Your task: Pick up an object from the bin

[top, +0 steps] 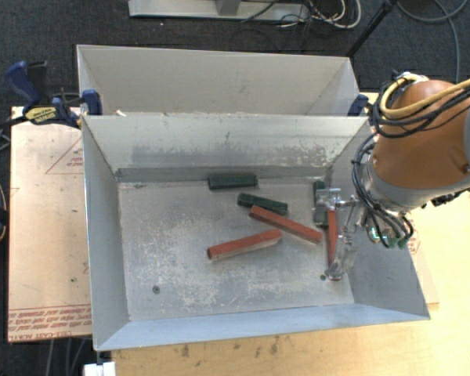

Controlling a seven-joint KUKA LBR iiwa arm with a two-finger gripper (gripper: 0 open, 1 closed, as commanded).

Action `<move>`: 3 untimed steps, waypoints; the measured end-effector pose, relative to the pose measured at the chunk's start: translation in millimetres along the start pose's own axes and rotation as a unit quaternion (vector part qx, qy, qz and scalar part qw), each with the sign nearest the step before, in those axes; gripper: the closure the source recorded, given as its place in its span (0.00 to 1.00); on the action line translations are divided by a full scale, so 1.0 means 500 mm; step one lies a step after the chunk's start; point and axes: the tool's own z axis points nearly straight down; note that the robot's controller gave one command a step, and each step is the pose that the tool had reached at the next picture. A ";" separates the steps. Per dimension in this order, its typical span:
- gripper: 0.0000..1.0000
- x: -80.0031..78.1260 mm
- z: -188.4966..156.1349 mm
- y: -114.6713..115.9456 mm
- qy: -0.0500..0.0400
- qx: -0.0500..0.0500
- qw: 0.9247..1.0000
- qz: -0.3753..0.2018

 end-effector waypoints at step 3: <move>0.00 -0.117 0.120 0.132 -0.005 0.001 0.971 -0.239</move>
Offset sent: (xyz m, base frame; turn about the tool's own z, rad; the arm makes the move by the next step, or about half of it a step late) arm 0.0746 0.0954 -0.1490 -0.4553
